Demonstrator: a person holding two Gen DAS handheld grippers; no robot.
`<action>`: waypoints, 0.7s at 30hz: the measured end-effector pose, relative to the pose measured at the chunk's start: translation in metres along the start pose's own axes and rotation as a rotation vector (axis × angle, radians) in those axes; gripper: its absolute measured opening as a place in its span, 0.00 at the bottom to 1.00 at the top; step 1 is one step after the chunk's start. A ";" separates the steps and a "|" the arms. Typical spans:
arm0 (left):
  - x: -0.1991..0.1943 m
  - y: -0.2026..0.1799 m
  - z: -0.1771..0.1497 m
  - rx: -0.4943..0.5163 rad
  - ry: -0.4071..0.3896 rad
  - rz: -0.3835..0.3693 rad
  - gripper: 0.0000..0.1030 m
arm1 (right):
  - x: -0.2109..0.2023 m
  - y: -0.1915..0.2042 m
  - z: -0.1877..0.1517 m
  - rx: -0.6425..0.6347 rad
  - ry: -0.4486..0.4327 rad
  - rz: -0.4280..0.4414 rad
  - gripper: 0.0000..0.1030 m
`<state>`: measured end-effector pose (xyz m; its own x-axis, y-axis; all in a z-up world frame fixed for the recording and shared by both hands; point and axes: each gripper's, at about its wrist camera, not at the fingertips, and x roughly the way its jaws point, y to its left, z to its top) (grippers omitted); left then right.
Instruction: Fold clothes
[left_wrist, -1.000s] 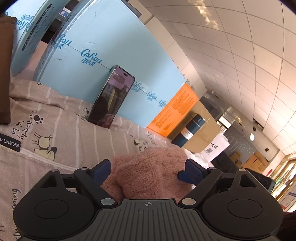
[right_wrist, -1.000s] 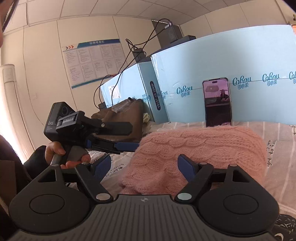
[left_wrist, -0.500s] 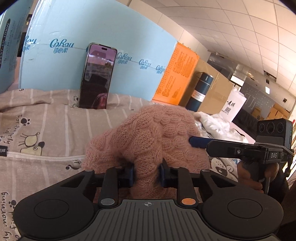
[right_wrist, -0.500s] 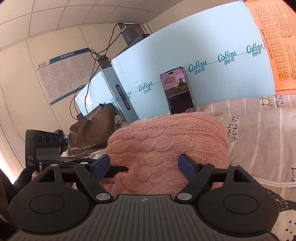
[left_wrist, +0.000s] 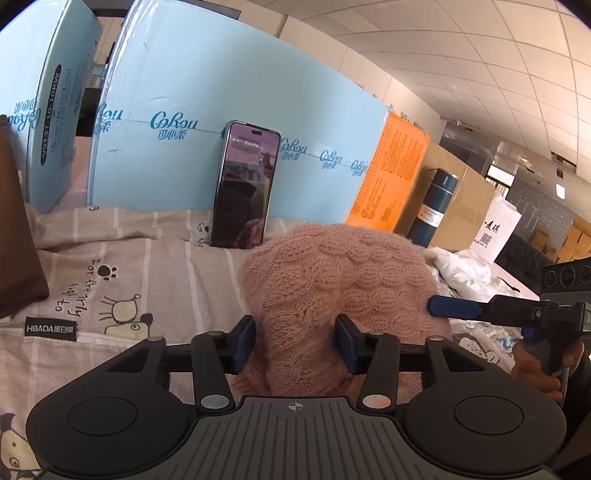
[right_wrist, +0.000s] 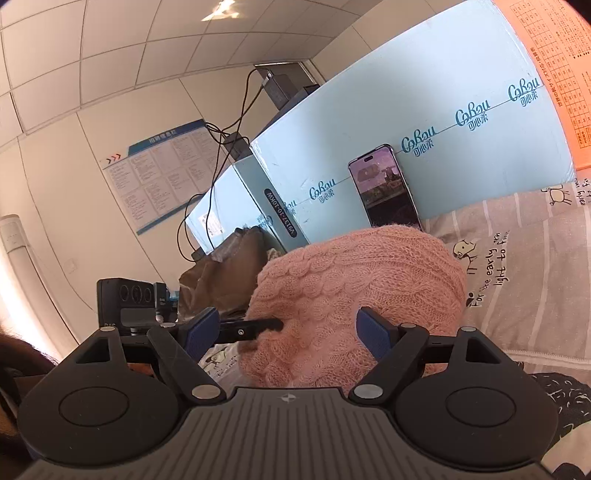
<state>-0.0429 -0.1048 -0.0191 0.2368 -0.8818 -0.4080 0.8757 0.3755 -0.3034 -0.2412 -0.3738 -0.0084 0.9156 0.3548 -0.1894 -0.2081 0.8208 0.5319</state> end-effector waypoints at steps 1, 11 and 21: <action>0.001 0.002 0.002 -0.004 -0.014 0.005 0.65 | 0.003 -0.003 -0.001 0.008 0.006 -0.030 0.78; 0.034 0.013 -0.006 0.021 0.064 0.152 0.73 | 0.022 -0.024 -0.007 0.075 0.055 -0.097 0.78; 0.000 0.044 -0.003 -0.419 0.055 0.042 0.91 | -0.009 -0.021 0.002 0.098 -0.086 -0.043 0.87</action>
<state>-0.0052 -0.0875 -0.0349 0.2360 -0.8511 -0.4690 0.6166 0.5042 -0.6047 -0.2448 -0.3951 -0.0158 0.9499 0.2771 -0.1448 -0.1370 0.7851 0.6040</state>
